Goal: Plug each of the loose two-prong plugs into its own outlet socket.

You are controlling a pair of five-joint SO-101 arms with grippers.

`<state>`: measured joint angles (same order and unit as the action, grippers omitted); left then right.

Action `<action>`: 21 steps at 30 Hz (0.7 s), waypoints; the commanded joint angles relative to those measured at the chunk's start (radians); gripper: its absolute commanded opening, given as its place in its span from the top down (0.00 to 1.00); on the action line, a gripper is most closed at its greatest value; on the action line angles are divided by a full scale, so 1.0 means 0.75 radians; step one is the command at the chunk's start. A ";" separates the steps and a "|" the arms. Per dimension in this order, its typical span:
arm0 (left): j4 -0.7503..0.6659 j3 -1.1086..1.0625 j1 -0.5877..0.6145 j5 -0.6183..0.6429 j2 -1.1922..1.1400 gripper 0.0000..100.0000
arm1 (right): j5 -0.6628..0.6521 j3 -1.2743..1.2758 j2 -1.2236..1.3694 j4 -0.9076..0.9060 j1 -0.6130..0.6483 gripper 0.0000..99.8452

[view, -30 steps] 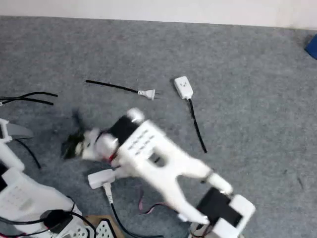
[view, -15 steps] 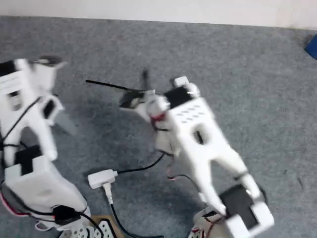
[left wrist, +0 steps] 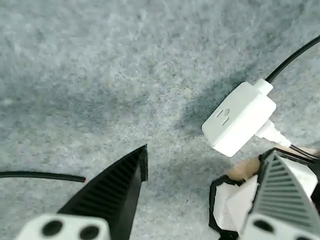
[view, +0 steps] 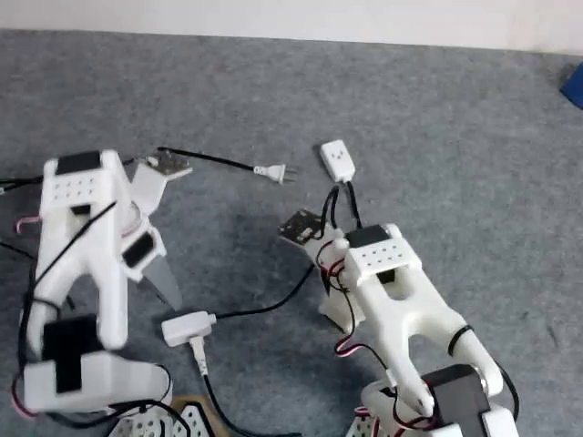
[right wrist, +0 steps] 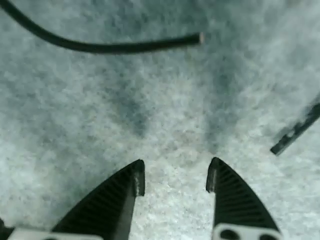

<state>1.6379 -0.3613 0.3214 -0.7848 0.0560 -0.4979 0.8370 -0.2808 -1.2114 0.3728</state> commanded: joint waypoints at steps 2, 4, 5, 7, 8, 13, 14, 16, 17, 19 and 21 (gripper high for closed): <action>-0.215 -0.345 -0.024 -0.131 0.238 0.65 | 0.119 0.007 -0.050 0.099 -0.036 0.80; -0.293 -0.455 -0.028 -0.162 0.298 0.65 | 0.155 0.015 -0.050 0.132 -0.058 0.80; -0.331 -0.498 -0.028 -0.172 0.330 0.65 | 0.170 0.015 -0.050 0.134 -0.062 0.80; -0.391 -0.568 -0.034 -0.172 0.394 0.65 | 0.186 0.017 -0.050 0.136 -0.062 0.80; -0.411 -0.592 -0.054 -0.172 0.425 0.65 | 0.190 0.017 -0.050 0.136 -0.062 0.80; -0.434 -0.701 -0.195 -0.155 0.523 0.65 | 0.184 0.019 -0.050 0.138 -0.062 0.80; -0.436 -0.711 -0.216 -0.133 0.529 0.65 | 0.184 0.021 -0.050 0.138 -0.062 0.80; -0.436 -0.715 -0.244 -0.104 0.527 0.68 | 0.184 0.021 -0.050 0.138 -0.062 0.80; -0.436 -0.717 -0.251 -0.104 0.523 0.69 | 0.184 0.021 -0.050 0.138 -0.062 0.80; -0.434 -0.717 -0.249 -0.104 0.521 0.70 | 0.184 0.021 -0.050 0.138 -0.062 0.80; -0.430 -0.717 -0.244 -0.104 0.525 0.70 | 0.184 0.021 -0.050 0.138 -0.062 0.80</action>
<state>1.3172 -0.9014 0.1511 -0.8738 0.4273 -0.3629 0.8554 -0.2839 -1.1377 0.3360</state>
